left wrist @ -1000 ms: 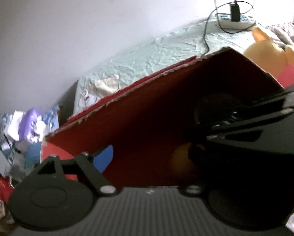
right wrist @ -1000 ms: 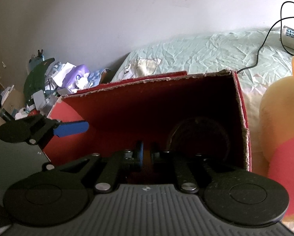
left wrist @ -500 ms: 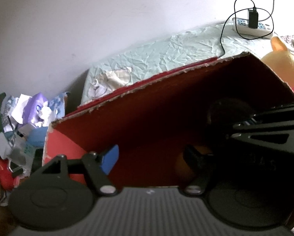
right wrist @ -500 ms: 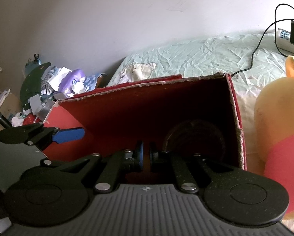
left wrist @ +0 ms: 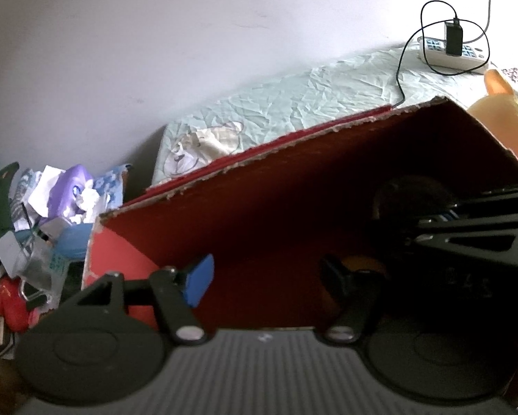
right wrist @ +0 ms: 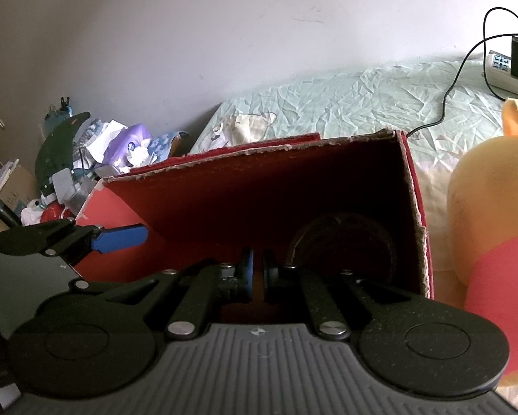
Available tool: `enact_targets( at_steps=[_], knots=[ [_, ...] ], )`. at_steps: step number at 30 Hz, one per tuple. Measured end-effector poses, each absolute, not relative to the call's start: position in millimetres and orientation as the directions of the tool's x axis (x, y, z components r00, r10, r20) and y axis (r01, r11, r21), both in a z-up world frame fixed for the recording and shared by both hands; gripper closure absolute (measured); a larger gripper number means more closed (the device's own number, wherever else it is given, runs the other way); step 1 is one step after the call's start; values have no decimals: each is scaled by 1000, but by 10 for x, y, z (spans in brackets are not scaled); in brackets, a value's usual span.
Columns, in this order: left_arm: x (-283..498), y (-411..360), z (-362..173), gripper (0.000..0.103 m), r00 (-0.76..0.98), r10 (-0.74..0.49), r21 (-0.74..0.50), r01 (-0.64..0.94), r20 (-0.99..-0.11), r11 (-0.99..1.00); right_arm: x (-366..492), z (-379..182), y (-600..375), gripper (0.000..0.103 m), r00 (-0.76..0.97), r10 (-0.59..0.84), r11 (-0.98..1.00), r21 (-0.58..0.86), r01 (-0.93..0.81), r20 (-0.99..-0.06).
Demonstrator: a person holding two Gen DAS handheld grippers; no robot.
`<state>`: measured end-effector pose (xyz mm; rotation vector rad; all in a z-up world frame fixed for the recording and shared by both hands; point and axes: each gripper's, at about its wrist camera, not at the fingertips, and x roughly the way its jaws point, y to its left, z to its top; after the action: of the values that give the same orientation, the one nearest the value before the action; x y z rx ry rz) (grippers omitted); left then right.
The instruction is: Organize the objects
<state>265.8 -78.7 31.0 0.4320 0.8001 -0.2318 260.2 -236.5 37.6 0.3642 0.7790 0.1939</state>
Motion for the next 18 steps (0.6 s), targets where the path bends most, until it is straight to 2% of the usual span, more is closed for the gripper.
enact_targets(
  at_steps=[18],
  knots=[
    [2625,-794,325,36,716,11,323,302,-698,897,2582,386,-2357,100,707,286,925,378,-28,-647]
  ],
)
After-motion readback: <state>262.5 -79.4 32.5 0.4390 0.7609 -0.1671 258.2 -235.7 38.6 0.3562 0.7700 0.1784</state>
